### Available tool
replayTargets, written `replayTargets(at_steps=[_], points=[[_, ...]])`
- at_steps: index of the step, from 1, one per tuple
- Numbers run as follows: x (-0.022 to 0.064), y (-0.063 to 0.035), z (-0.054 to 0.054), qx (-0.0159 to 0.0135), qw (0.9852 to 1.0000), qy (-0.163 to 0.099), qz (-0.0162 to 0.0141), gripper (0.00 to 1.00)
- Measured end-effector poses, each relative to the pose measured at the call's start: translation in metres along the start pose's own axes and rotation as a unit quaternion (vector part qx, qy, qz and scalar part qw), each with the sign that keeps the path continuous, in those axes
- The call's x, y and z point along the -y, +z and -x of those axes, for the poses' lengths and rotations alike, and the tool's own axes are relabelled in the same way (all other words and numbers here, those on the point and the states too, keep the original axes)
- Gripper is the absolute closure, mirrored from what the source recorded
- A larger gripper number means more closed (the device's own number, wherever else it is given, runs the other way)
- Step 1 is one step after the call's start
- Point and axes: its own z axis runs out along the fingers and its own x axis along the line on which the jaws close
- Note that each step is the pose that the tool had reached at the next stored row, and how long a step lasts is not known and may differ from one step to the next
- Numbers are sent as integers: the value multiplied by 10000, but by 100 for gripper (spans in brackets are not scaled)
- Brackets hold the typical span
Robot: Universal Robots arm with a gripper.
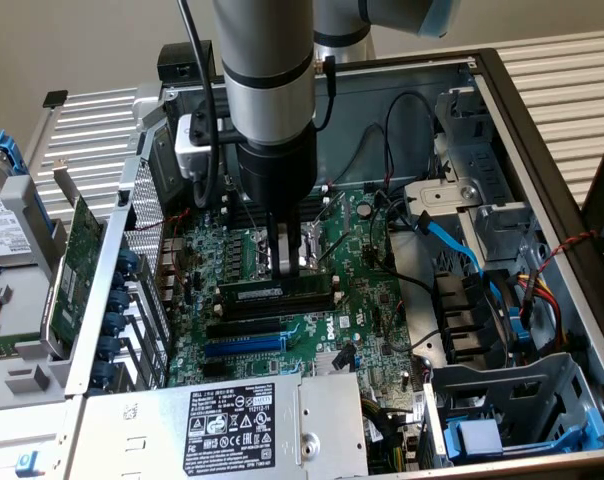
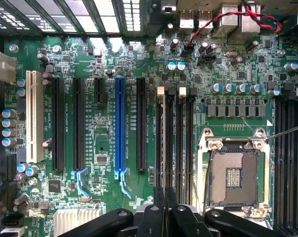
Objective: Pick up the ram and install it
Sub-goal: 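Insert the ram into the slot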
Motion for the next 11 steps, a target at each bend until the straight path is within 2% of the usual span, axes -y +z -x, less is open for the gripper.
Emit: replayTargets(at_steps=[11], points=[[-1,20,-3,0,10000,0,0,88]])
